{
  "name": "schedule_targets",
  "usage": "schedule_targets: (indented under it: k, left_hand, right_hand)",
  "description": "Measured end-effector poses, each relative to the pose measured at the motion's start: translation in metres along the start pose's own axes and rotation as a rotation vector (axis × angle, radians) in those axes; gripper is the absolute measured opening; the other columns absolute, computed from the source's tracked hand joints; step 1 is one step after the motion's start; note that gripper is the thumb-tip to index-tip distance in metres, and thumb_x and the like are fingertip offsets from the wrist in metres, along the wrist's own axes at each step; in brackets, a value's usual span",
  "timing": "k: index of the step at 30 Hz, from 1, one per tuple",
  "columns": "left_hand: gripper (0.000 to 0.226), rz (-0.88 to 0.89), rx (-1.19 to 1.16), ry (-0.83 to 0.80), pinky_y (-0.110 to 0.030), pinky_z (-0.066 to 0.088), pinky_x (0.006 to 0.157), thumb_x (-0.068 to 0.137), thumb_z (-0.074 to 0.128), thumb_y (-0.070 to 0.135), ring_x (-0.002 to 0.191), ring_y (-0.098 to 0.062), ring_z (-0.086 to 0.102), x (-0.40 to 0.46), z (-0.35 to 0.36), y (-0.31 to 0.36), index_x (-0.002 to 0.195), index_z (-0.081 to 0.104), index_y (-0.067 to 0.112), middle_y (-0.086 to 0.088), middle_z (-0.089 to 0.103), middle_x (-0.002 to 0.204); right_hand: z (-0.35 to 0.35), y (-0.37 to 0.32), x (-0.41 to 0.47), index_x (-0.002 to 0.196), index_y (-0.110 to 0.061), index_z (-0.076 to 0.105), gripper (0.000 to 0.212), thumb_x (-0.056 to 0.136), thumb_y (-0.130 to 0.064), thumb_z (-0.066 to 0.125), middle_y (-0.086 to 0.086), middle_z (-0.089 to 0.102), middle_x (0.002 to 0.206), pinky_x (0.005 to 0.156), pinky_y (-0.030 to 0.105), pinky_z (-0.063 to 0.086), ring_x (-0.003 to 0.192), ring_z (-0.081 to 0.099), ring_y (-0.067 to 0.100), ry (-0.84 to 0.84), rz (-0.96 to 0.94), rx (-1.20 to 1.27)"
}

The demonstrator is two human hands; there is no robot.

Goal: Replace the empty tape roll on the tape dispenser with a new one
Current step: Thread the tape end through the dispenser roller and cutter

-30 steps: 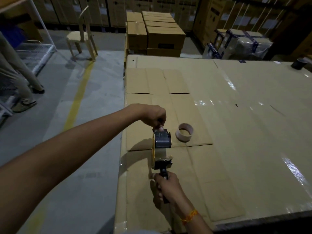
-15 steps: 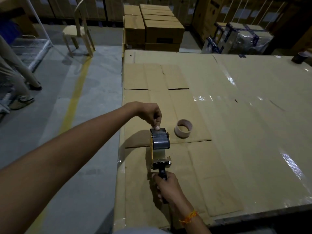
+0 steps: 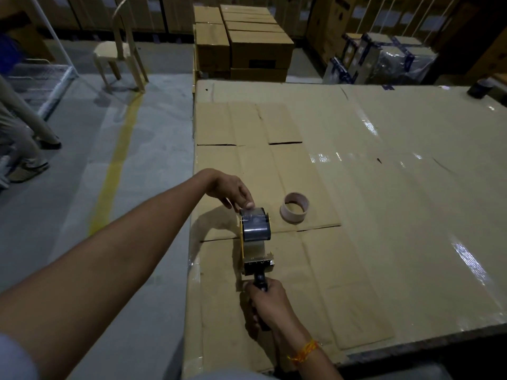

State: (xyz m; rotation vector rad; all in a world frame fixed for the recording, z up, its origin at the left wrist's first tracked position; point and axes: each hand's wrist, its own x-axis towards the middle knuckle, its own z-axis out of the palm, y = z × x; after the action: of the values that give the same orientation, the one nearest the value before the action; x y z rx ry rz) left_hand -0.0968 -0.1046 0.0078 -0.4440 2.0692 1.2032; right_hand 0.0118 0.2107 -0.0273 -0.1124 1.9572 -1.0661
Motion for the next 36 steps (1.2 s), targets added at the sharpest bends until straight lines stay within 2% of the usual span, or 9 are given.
schedule_targets:
  k: [4,7,9,13,16,19,24,30,36]
  left_hand:
    - [0.021,-0.029,-0.056,-0.06,-0.04,0.054,0.101,0.102,0.072,0.023,0.124,-0.027,0.064,-0.001,-0.004,-0.006,0.121,0.079,0.025,-0.008,0.071,0.137]
    - [0.03,-0.023,-0.046,0.033,-0.036,0.056,0.092,0.1,0.074,0.017,0.113,-0.022,0.065,0.001,-0.004,-0.015,0.13,0.078,0.021,-0.012,0.07,0.141]
    - [0.025,-0.003,-0.045,0.077,-0.035,0.056,0.086,0.1,0.073,0.014,0.105,-0.02,0.066,0.003,-0.001,-0.019,0.122,0.08,0.025,-0.011,0.074,0.128]
    - [0.029,0.059,-0.097,0.176,-0.042,0.056,0.095,0.098,0.077,0.031,0.116,-0.028,0.068,0.001,0.006,-0.021,0.125,0.08,0.021,-0.008,0.076,0.128]
    - [0.041,0.113,-0.164,0.202,-0.048,0.057,0.099,0.099,0.075,0.034,0.108,-0.026,0.069,-0.001,0.015,-0.021,0.135,0.074,0.013,-0.008,0.077,0.123]
    - [0.027,0.179,-0.222,0.189,-0.039,0.061,0.086,0.103,0.07,0.021,0.095,-0.021,0.071,-0.001,0.028,-0.027,0.128,0.076,0.011,-0.008,0.079,0.111]
    - [0.016,0.271,-0.338,0.251,-0.026,0.056,0.069,0.104,0.066,0.007,0.08,-0.014,0.064,0.0,0.057,-0.038,0.108,0.08,0.014,-0.006,0.074,0.101]
    - [0.018,0.35,-0.453,0.321,-0.026,0.052,0.067,0.102,0.067,0.003,0.074,-0.014,0.057,-0.006,0.068,-0.043,0.103,0.082,0.013,-0.004,0.073,0.094]
    - [0.029,0.359,-0.343,0.326,-0.019,0.05,0.064,0.102,0.059,-0.008,0.074,-0.012,0.054,-0.017,0.07,-0.027,0.089,0.076,0.012,-0.001,0.065,0.089]
  right_hand:
    - [-0.001,-0.002,0.0,0.078,-0.021,0.065,0.021,0.099,-0.026,0.064,-0.002,0.061,0.064,0.063,0.034,0.047,0.063,0.059,0.021,-0.019,-0.005,-0.006]
    - [-0.002,-0.002,0.002,0.084,-0.019,0.068,0.017,0.1,-0.026,0.064,-0.003,0.061,0.065,0.062,0.033,0.046,0.062,0.058,0.018,-0.04,-0.004,-0.02]
    - [-0.004,-0.002,0.003,0.084,-0.019,0.066,0.017,0.1,-0.026,0.064,-0.003,0.06,0.063,0.06,0.031,0.046,0.057,0.058,0.016,-0.046,-0.007,-0.015]
    - [-0.01,-0.011,-0.005,0.087,-0.014,0.063,0.019,0.101,-0.027,0.064,-0.005,0.056,0.054,0.046,0.026,0.042,0.045,0.05,0.013,-0.112,0.019,0.112]
    - [-0.015,-0.016,-0.007,0.097,-0.006,0.064,0.039,0.099,-0.044,0.067,-0.002,0.054,0.056,0.045,0.026,0.043,0.045,0.05,0.014,-0.161,-0.001,0.2]
    - [-0.019,-0.02,-0.001,0.115,0.001,0.065,0.07,0.097,-0.067,0.056,0.004,0.056,0.062,0.047,0.029,0.048,0.048,0.053,0.016,-0.158,-0.06,0.195]
    - [-0.025,-0.031,0.005,0.089,-0.01,0.07,0.094,0.086,-0.09,0.021,0.007,0.063,0.069,0.048,0.028,0.049,0.05,0.057,0.018,-0.118,0.011,0.223]
    - [-0.021,-0.038,0.006,0.064,-0.017,0.064,0.085,0.084,-0.091,0.027,0.007,0.052,0.06,0.045,0.024,0.044,0.045,0.049,0.021,-0.057,0.036,0.228]
    - [-0.018,-0.038,0.013,0.06,-0.015,0.054,0.091,0.075,-0.099,0.026,0.007,0.056,0.056,0.047,0.025,0.047,0.043,0.053,0.02,-0.016,0.03,0.13]
